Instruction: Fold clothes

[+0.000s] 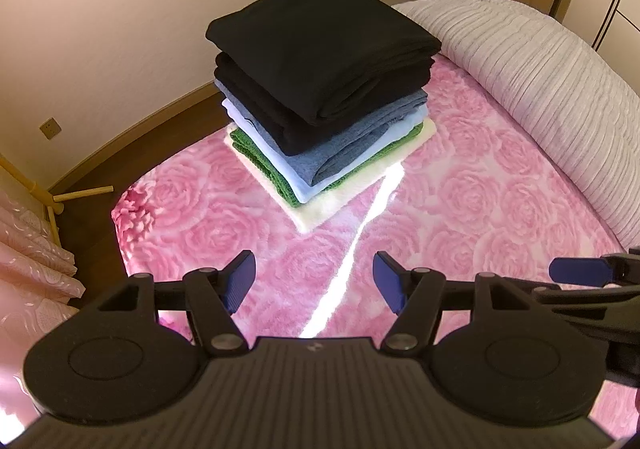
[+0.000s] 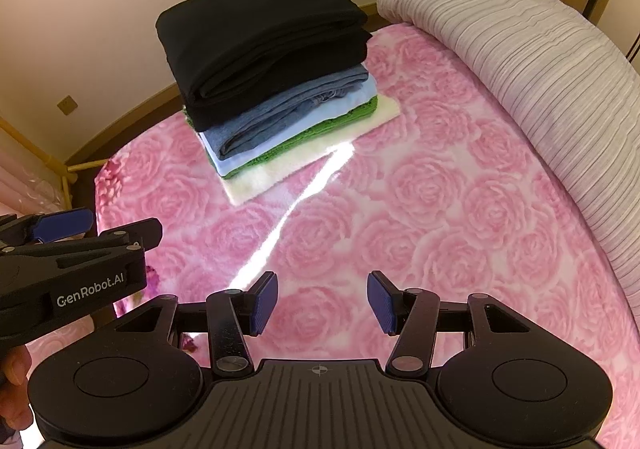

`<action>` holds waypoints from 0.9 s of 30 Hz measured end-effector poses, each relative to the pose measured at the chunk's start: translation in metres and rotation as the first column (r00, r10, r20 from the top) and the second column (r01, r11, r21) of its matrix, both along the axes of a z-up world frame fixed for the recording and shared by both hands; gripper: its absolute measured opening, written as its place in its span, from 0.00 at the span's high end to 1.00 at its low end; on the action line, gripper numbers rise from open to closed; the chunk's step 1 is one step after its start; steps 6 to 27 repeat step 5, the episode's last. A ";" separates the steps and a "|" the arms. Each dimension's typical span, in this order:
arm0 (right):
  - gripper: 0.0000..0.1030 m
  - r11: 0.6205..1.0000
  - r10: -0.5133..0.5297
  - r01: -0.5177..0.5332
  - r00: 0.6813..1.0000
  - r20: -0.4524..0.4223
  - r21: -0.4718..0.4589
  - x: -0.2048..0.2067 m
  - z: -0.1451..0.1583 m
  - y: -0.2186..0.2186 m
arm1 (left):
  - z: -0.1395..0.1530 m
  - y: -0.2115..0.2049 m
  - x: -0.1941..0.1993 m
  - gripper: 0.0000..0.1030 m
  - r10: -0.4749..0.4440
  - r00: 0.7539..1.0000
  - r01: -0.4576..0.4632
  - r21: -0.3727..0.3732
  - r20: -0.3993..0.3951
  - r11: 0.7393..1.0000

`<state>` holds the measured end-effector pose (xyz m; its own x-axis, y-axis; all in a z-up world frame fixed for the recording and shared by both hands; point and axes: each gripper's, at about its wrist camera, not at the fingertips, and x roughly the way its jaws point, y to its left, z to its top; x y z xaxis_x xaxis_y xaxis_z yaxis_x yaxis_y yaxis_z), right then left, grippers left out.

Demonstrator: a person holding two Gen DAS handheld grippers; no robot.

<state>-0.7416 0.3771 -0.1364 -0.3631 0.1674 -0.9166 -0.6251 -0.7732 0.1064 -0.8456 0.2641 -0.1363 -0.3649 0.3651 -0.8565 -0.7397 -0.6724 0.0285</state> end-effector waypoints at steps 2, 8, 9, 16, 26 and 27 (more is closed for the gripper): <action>0.48 1.000 0.000 0.000 1.000 0.000 0.001 0.000 0.000 -0.001 | 0.002 -0.002 0.001 0.40 0.001 1.000 -0.001 0.008 -0.023 1.000; 0.48 1.000 0.004 -0.004 1.000 -0.001 0.003 0.000 0.002 -0.005 | 0.006 -0.004 0.002 0.40 -0.003 0.998 0.004 0.014 -0.056 1.000; 0.48 1.000 0.004 -0.004 1.000 -0.001 0.003 0.000 0.002 -0.005 | 0.006 -0.004 0.002 0.40 -0.003 0.998 0.004 0.014 -0.056 1.000; 0.48 1.000 0.004 -0.004 1.000 -0.001 0.003 0.000 0.002 -0.005 | 0.006 -0.004 0.002 0.40 -0.003 0.998 0.004 0.014 -0.056 1.000; 0.48 1.000 0.004 -0.004 1.000 -0.001 0.003 0.000 0.002 -0.005 | 0.006 -0.004 0.002 0.40 -0.003 0.998 0.004 0.014 -0.056 1.000; 0.48 1.000 0.004 -0.004 1.000 -0.001 0.003 0.000 0.002 -0.005 | 0.006 -0.004 0.002 0.40 -0.003 0.998 0.004 0.014 -0.056 1.000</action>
